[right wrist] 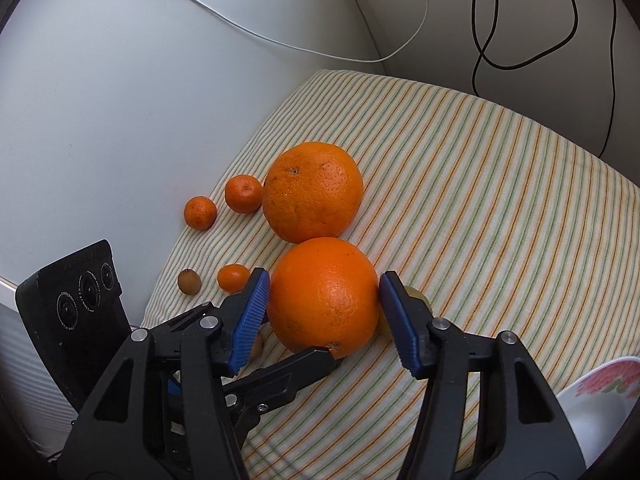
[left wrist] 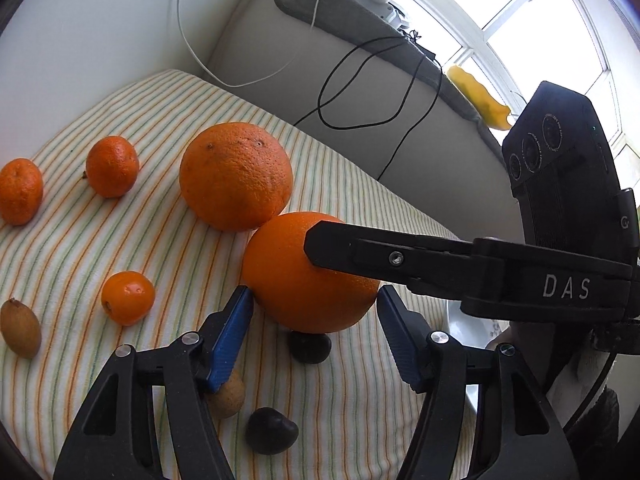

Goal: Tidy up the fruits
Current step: 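Move both grippers to the front large orange and close on it, then carry the held large orange over the white floral plate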

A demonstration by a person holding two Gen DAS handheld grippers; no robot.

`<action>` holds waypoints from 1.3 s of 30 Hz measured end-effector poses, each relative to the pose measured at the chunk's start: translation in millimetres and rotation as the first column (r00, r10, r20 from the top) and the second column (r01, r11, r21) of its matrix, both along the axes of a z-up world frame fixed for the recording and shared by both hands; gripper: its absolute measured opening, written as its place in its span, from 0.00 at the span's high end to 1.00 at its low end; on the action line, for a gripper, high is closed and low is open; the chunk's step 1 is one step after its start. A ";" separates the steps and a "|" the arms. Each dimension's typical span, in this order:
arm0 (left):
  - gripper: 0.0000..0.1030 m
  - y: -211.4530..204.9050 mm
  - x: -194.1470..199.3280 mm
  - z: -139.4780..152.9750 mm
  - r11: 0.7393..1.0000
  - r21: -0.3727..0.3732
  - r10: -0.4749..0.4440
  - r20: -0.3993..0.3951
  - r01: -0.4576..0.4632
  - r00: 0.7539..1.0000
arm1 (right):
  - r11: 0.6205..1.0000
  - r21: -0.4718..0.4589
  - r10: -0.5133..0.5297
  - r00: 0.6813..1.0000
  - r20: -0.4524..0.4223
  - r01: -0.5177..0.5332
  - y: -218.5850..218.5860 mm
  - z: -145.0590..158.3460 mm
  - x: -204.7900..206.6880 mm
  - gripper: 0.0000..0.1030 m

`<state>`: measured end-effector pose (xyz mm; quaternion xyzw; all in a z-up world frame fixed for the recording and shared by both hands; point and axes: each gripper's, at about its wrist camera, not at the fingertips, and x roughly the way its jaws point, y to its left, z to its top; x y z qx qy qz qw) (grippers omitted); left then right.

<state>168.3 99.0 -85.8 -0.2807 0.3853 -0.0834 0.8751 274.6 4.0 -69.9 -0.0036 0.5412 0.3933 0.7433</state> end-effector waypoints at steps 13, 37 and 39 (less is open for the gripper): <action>0.38 -5.4 -3.0 3.8 0.999 0.037 -0.006 0.038 0.005 0.999 | 1.000 0.014 -0.015 1.000 0.002 0.015 -6.1 4.2 -4.5 0.42; 0.38 -67.5 -24.6 44.3 0.991 0.104 -0.103 0.135 0.089 0.985 | 0.994 0.067 -0.091 0.993 0.080 0.086 -80.3 57.7 -44.3 0.42; 0.38 -78.7 -25.0 46.2 0.989 0.105 -0.122 0.138 0.108 0.983 | 0.992 0.071 -0.107 0.991 0.085 0.101 -93.6 60.7 -48.0 0.42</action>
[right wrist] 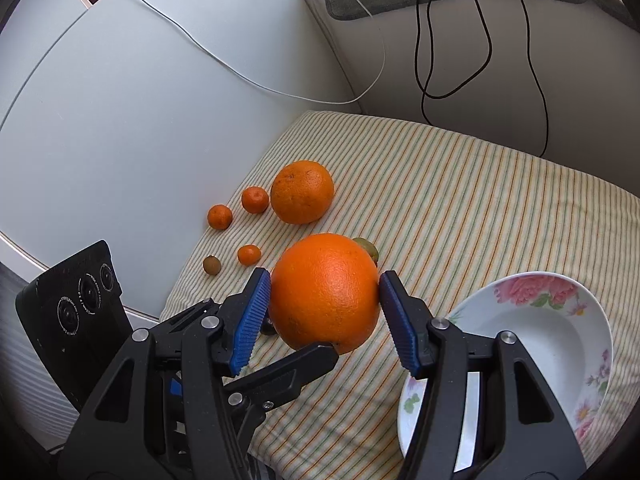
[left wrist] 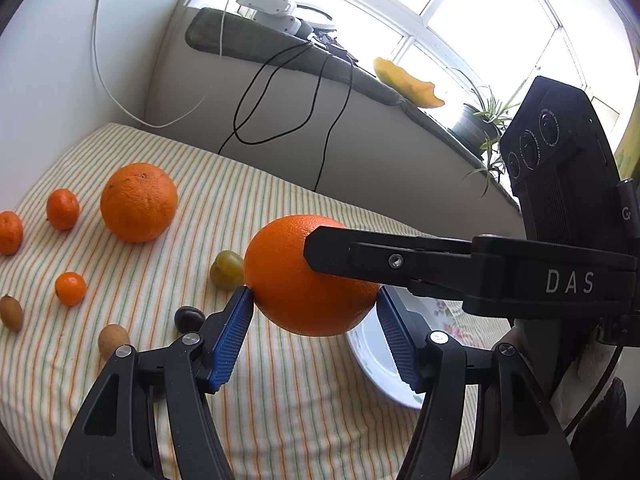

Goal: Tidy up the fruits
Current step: 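Carry the held large orange over the white floral plate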

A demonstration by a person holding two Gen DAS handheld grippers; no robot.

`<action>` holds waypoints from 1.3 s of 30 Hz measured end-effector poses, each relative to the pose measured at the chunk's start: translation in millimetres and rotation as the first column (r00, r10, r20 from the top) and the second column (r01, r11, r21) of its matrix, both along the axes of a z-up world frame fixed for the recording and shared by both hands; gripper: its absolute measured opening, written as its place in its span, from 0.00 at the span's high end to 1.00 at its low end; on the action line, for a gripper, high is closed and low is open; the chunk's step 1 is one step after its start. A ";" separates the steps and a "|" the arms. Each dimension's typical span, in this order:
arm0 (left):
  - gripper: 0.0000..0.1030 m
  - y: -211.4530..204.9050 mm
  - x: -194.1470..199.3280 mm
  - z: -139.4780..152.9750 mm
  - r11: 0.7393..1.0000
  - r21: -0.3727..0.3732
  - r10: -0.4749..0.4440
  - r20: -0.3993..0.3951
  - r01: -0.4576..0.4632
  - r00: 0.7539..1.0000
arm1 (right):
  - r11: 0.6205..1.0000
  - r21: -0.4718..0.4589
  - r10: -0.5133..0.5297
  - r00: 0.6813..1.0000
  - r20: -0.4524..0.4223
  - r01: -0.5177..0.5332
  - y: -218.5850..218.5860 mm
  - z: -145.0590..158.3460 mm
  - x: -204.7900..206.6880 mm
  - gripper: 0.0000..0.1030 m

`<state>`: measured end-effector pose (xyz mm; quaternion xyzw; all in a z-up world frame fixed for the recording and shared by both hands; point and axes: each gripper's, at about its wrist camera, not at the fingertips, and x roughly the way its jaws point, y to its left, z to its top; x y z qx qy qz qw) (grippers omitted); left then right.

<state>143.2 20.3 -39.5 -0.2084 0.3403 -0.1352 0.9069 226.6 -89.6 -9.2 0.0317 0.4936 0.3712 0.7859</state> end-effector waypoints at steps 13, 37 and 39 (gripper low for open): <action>0.38 -76.2 6.1 -5.5 0.991 0.019 -0.131 -0.016 0.131 0.991 | 0.992 0.008 -0.127 0.992 0.000 0.127 -84.2 -6.2 -14.0 0.42; 0.38 -132.7 31.4 -27.7 0.973 0.083 -0.210 -0.066 0.215 0.976 | 0.971 0.024 -0.237 0.971 -0.030 0.237 -145.7 -41.8 1.5 0.42; 0.38 -133.4 31.5 -29.8 0.972 0.087 -0.212 -0.070 0.218 0.975 | 0.971 0.019 -0.239 0.971 -0.032 0.239 -147.2 -43.7 1.8 0.42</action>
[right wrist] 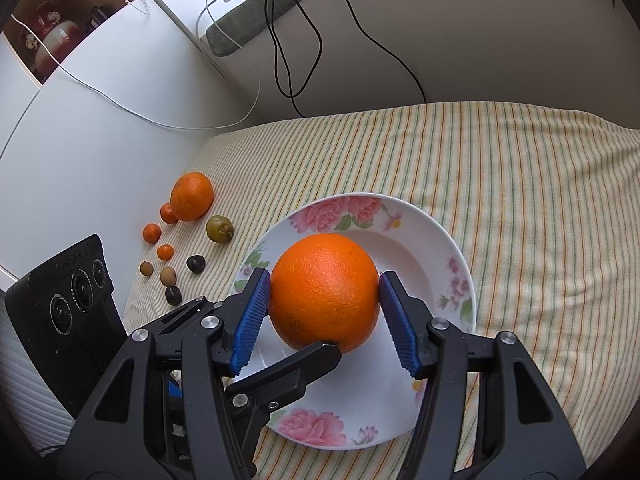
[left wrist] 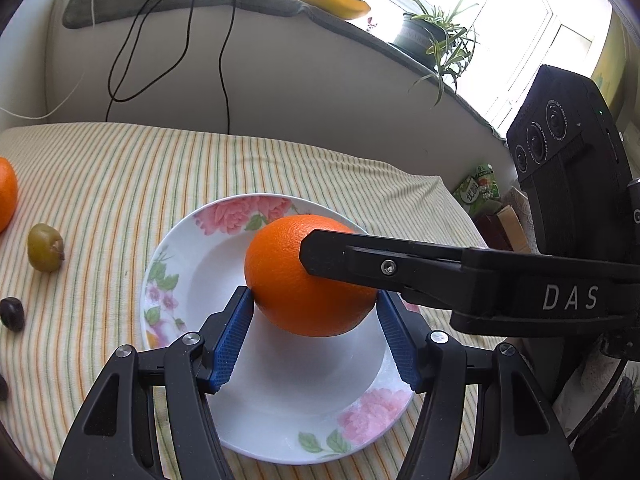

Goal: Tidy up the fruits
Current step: 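Carry the held large orange over the white floral plate, then lower the orange onto the plate and open both grippers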

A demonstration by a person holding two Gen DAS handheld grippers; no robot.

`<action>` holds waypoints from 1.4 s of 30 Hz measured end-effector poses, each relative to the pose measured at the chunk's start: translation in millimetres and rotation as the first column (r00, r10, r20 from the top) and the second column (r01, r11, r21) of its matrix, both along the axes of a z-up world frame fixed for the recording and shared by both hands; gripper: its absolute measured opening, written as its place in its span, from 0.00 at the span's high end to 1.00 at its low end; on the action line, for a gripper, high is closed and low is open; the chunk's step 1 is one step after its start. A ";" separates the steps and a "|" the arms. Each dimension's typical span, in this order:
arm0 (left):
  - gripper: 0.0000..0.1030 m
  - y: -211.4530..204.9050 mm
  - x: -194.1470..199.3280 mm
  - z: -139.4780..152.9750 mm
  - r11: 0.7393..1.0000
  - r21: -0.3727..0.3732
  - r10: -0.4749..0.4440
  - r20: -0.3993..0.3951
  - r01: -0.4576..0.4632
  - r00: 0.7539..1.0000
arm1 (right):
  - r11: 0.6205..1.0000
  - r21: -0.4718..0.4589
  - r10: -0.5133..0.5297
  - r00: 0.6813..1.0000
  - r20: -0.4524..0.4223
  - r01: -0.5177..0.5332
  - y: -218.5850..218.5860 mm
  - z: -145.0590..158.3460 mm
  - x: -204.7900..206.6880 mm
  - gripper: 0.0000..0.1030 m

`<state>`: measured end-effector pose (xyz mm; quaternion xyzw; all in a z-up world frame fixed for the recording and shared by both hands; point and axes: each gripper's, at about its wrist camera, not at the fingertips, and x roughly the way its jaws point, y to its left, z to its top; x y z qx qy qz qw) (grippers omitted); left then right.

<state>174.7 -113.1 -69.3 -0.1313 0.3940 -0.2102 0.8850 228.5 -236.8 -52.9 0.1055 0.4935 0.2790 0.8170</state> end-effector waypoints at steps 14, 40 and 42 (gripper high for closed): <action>0.38 -8.0 0.6 4.5 0.999 0.051 0.001 0.021 -0.002 1.000 | 0.999 -0.033 0.005 1.000 0.008 -0.005 1.6 0.3 -3.5 0.42; 0.35 29.7 -40.3 20.2 0.992 0.102 0.063 0.083 -0.071 0.995 | 0.991 -0.104 -0.063 0.980 0.191 0.084 -2.4 42.1 -33.0 0.20; 0.35 35.1 -43.9 23.3 0.991 0.109 0.072 0.093 -0.082 0.993 | 0.991 -0.104 -0.063 0.974 0.217 0.088 1.0 47.9 -35.6 0.20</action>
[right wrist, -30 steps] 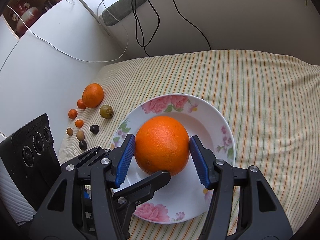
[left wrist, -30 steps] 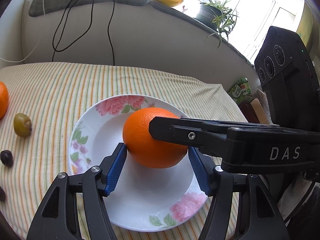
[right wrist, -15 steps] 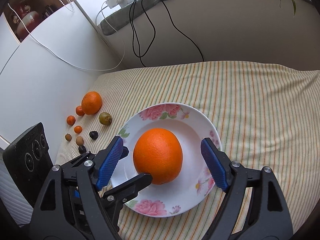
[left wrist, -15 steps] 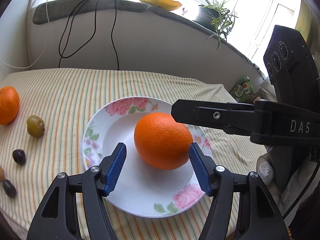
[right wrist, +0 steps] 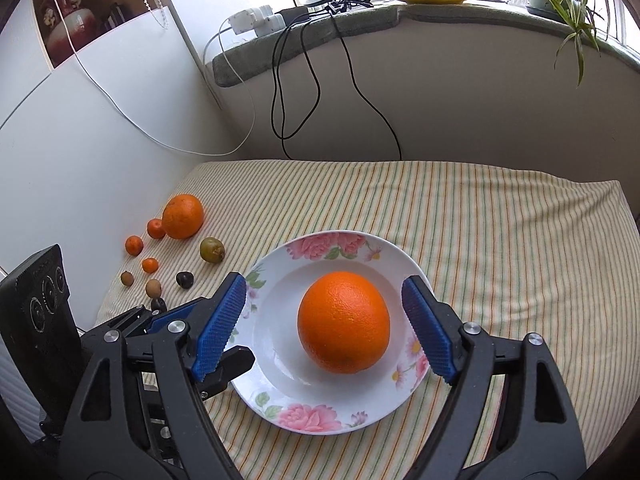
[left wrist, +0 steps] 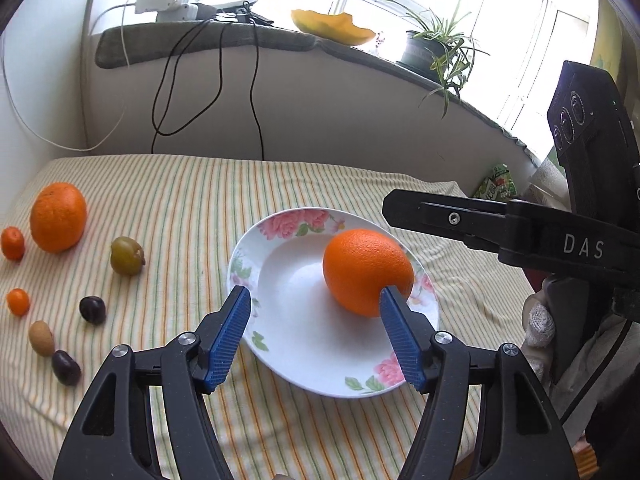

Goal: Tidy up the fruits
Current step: 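Lower the orange onto the plate and open both grippers, then move both grippers to the second large orange and close on it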

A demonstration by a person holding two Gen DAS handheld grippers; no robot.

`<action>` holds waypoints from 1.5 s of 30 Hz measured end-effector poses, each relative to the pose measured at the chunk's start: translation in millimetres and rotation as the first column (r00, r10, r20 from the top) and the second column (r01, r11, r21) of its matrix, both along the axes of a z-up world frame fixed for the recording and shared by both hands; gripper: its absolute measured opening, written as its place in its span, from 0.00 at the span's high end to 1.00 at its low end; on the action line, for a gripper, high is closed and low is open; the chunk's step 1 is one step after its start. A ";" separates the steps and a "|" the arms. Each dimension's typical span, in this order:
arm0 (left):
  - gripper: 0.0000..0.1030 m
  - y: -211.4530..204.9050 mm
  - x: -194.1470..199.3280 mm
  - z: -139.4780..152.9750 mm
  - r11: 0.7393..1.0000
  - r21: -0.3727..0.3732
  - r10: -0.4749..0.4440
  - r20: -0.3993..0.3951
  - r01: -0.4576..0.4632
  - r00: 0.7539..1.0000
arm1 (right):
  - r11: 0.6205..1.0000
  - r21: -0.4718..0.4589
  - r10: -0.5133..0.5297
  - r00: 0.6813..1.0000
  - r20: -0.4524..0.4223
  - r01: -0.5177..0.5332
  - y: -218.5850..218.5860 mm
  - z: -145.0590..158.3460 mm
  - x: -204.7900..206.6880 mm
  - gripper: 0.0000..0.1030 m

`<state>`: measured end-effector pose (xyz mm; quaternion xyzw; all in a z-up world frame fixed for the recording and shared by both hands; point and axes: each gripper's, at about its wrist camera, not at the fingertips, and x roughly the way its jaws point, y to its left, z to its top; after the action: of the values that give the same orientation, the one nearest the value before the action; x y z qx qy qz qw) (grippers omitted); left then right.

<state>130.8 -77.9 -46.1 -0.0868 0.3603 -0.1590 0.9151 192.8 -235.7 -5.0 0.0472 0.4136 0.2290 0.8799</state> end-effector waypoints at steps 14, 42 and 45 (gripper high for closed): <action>0.35 50.0 -9.0 11.4 0.993 0.036 0.111 0.050 -0.113 0.993 | 0.997 -0.021 0.069 0.997 0.039 -0.068 55.3 19.5 7.5 0.10; 0.36 190.3 25.0 -23.3 0.959 -0.039 0.281 -0.022 -0.282 0.959 | 0.974 0.030 0.228 0.970 -0.081 -0.227 197.8 -3.0 72.8 0.10; 0.37 198.7 32.3 -27.4 0.957 -0.057 0.283 -0.041 -0.285 0.958 | 0.968 0.054 0.248 0.962 -0.112 -0.244 213.8 -11.5 82.0 0.11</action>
<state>163.2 120.7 -73.4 -0.1687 0.3536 -0.0359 0.9194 274.8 -22.0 -16.5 0.0264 0.4630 0.3415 0.8175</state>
